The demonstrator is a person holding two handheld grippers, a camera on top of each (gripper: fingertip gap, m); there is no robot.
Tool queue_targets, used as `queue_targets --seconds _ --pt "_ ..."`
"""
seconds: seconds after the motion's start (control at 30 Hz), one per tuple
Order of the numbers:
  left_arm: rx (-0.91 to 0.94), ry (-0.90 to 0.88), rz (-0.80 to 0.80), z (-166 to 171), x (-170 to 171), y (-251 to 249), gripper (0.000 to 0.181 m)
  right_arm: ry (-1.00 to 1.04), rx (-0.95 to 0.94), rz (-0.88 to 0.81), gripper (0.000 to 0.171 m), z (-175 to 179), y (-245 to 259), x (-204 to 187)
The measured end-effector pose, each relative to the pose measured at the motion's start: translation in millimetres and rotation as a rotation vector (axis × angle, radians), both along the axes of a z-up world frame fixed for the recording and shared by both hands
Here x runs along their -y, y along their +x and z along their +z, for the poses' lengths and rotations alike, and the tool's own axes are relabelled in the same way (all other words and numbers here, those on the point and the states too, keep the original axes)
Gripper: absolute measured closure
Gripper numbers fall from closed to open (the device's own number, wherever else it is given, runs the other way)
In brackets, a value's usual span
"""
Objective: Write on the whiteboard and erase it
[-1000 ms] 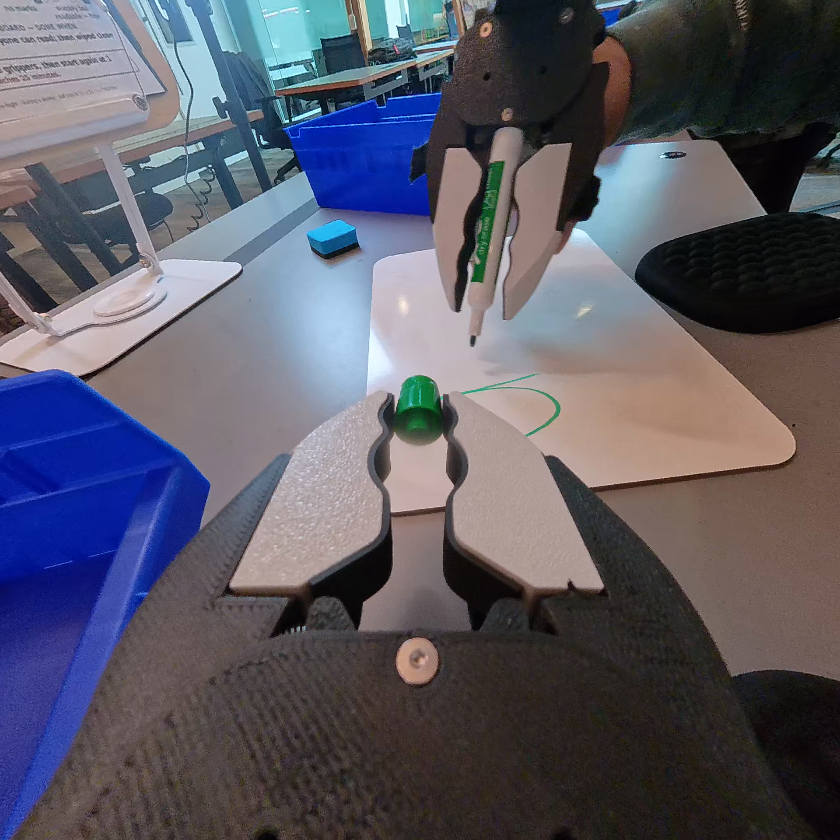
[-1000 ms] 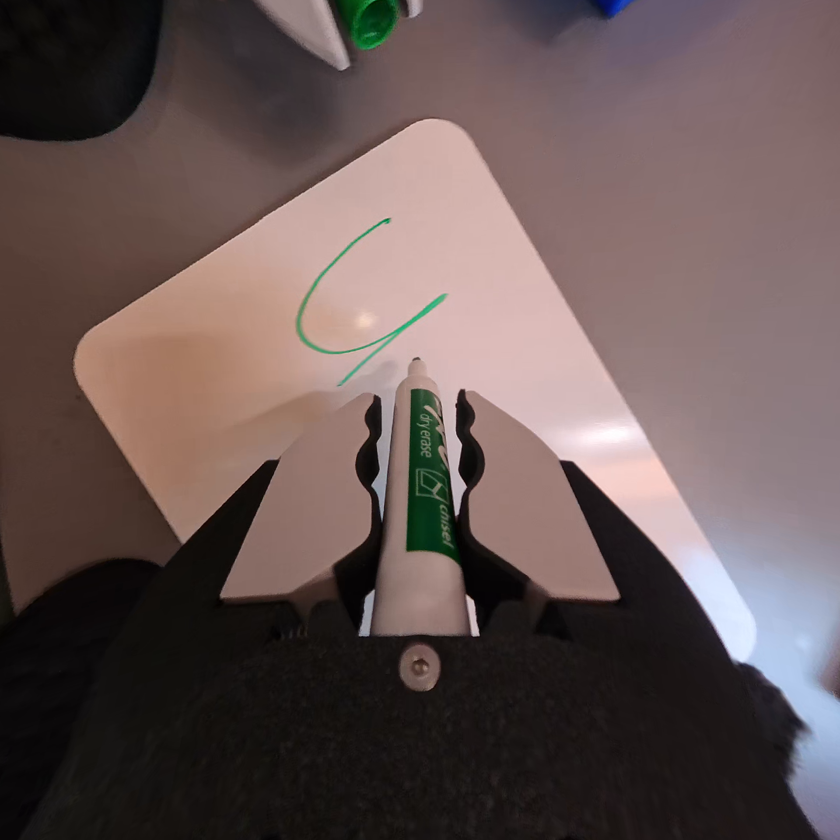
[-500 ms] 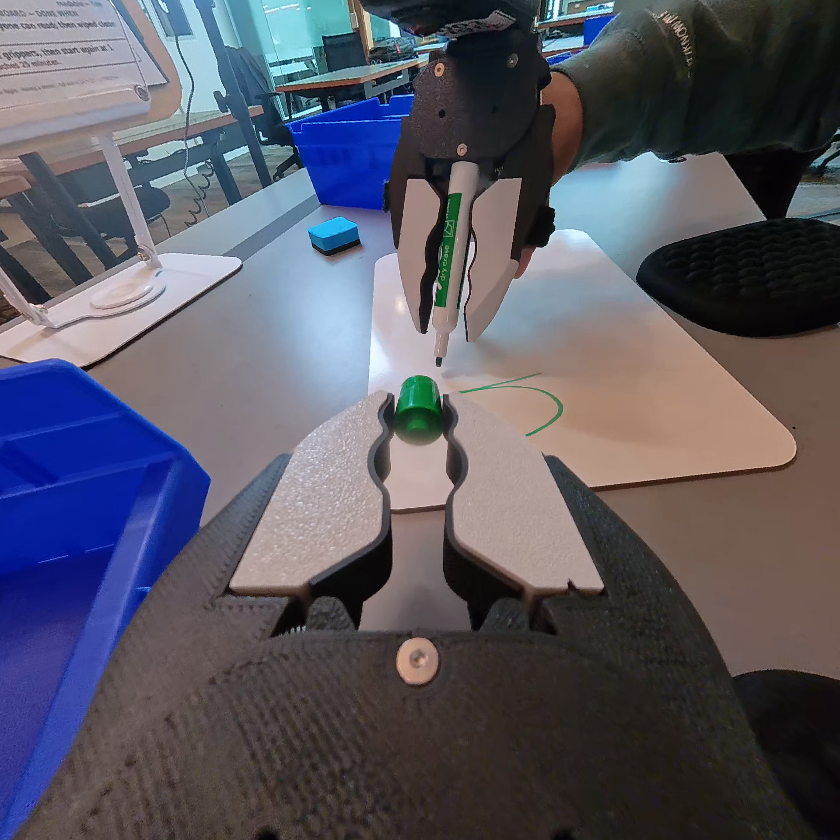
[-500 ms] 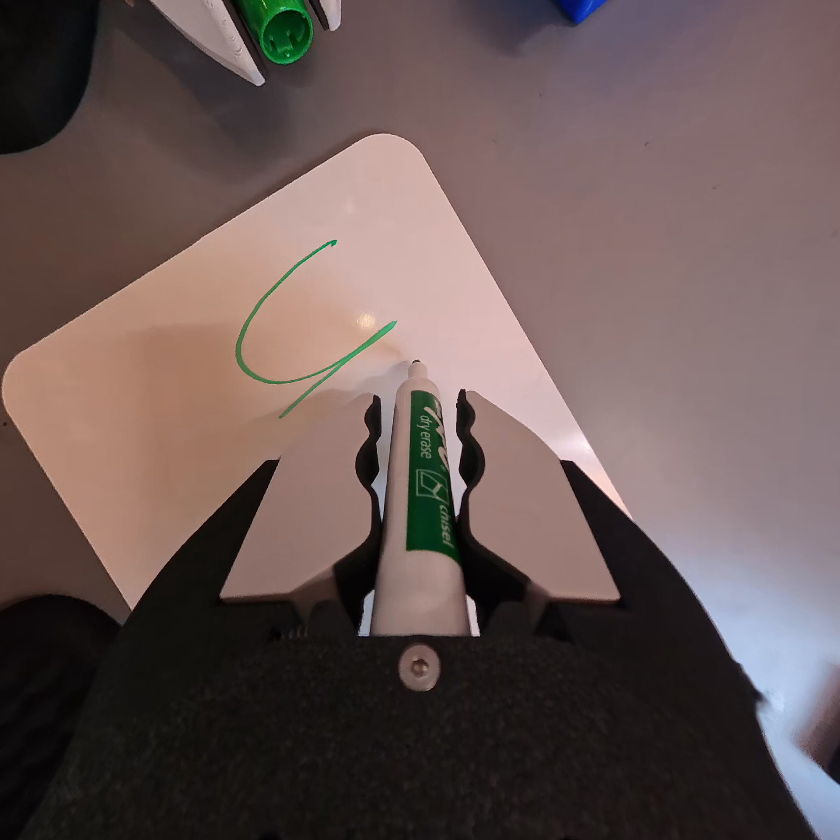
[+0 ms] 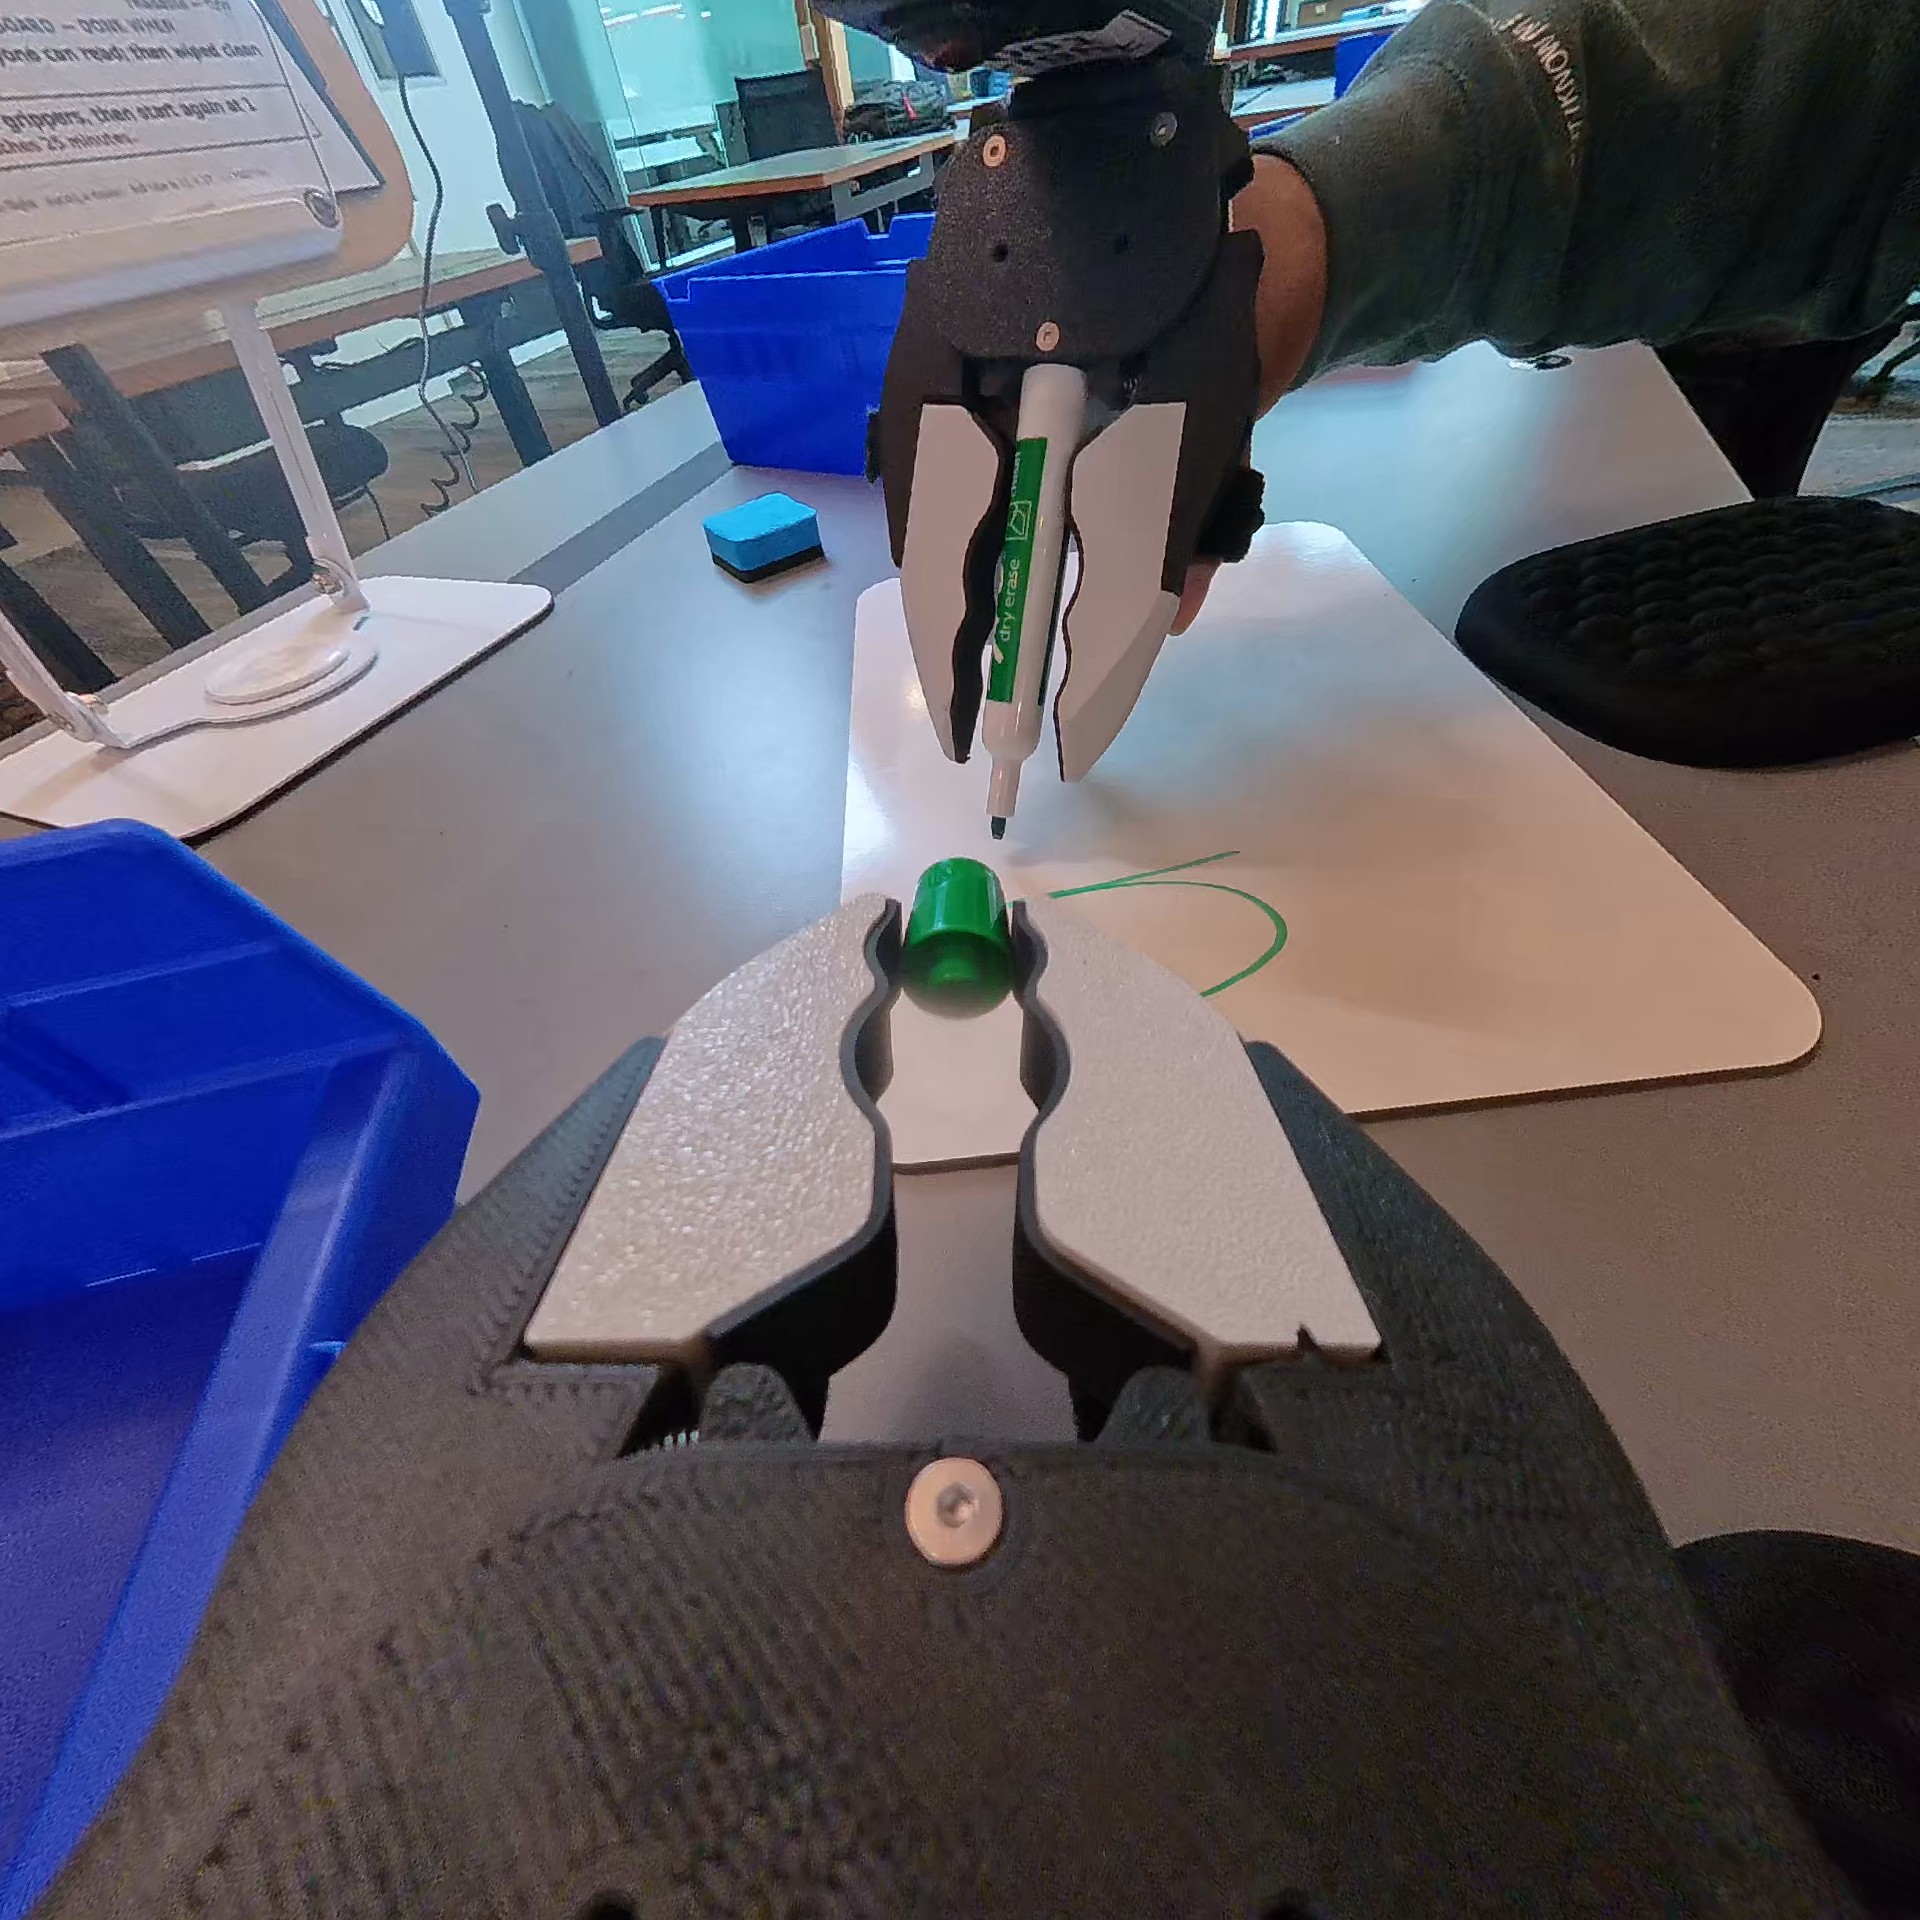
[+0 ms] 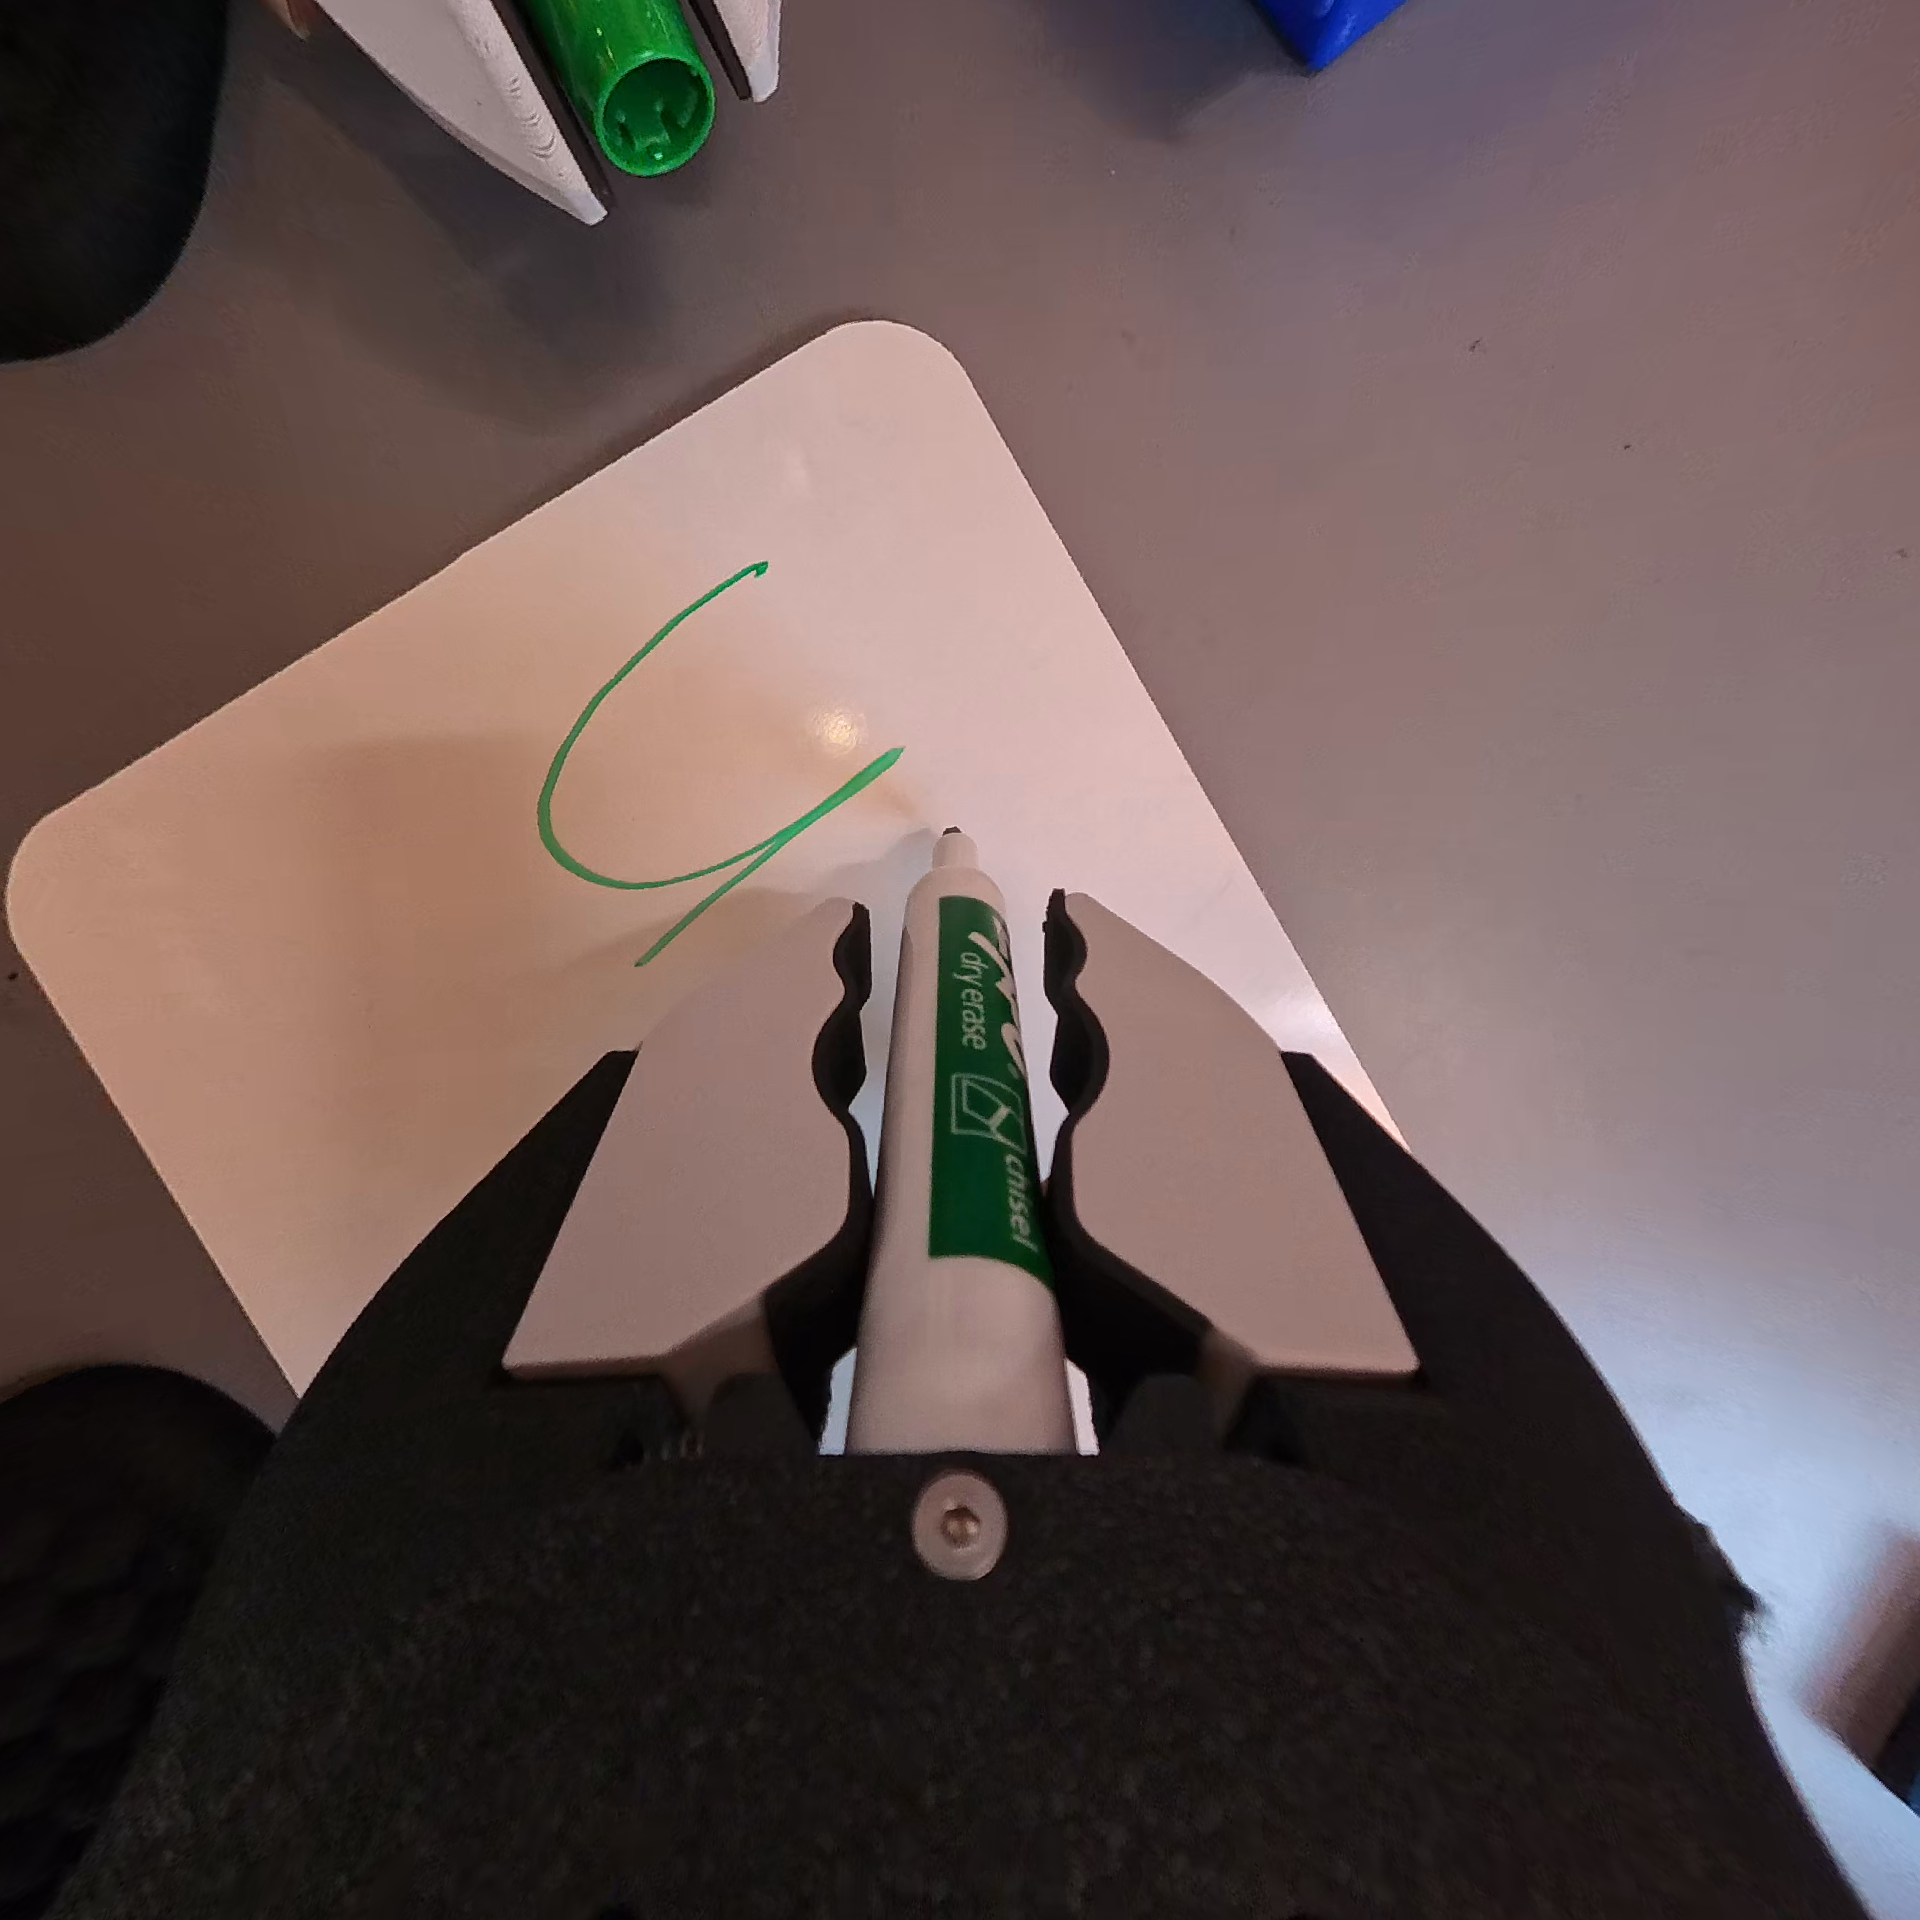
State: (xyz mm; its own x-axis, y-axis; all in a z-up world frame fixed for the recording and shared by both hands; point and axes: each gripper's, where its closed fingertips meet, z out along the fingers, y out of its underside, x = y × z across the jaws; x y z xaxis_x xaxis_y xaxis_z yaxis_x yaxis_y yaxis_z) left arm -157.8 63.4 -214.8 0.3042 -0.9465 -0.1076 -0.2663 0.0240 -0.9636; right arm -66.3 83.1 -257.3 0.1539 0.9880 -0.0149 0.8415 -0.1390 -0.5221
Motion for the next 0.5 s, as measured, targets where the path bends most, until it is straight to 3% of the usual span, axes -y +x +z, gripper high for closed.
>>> queue_targets --seconds 0.5 --pt "-0.002 -0.001 -0.005 -0.2 0.8 0.5 0.161 -0.002 0.016 0.013 0.138 -6.3 -3.4 -0.8"
